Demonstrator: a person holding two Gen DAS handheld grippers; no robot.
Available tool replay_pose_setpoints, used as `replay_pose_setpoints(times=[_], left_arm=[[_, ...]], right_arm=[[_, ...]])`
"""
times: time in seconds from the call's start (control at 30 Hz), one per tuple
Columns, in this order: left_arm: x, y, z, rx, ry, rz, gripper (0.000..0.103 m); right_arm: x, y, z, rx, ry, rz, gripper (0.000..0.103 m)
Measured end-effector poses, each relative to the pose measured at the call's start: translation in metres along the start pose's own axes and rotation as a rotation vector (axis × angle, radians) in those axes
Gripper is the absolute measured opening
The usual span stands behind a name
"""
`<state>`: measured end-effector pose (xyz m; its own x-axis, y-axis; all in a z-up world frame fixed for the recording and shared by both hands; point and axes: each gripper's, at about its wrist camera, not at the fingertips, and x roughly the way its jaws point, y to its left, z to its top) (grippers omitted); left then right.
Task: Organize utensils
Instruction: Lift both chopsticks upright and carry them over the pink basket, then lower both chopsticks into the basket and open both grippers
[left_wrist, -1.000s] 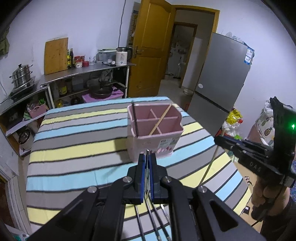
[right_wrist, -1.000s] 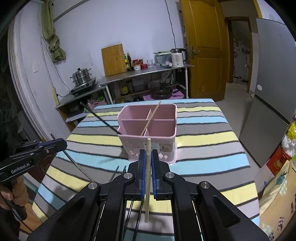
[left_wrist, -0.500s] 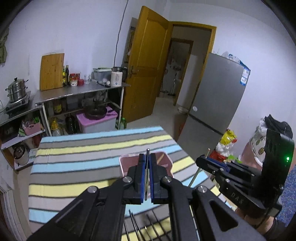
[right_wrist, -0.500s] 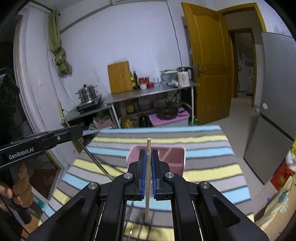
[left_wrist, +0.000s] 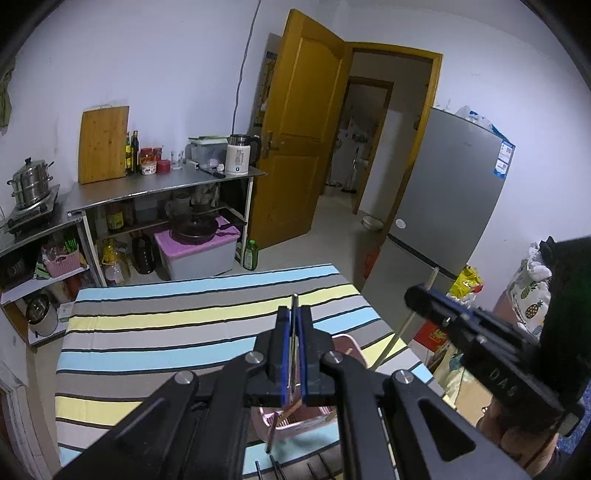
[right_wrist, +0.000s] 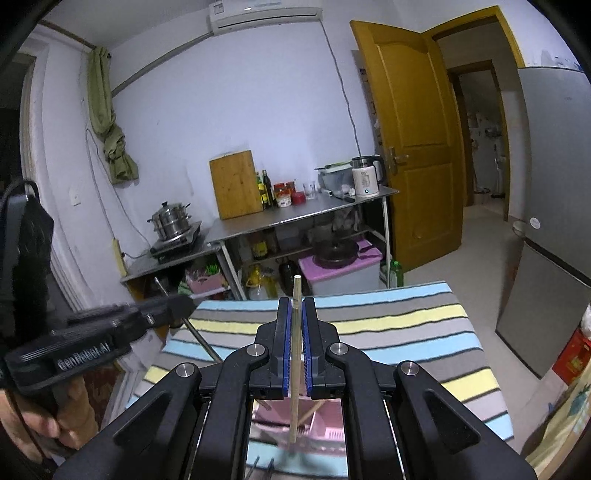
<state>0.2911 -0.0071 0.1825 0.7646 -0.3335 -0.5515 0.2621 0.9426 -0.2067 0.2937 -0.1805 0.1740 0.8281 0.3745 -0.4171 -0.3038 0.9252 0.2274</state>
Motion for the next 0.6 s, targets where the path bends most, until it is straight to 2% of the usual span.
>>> replay_pose_setpoints(times=[0.2, 0.6], left_arm=[[0.026, 0.007, -0.010, -0.019, 0.043, -0.004, 0.005], [0.054, 0.018, -0.040, -0.050, 0.137, -0.002, 0.005]], right_arm=[[0.021, -0.008, -0.008, 0.008, 0.008, -0.013, 0.005], [0.055, -0.017, -0.057, 0.007, 0.135, -0.010, 0.005]])
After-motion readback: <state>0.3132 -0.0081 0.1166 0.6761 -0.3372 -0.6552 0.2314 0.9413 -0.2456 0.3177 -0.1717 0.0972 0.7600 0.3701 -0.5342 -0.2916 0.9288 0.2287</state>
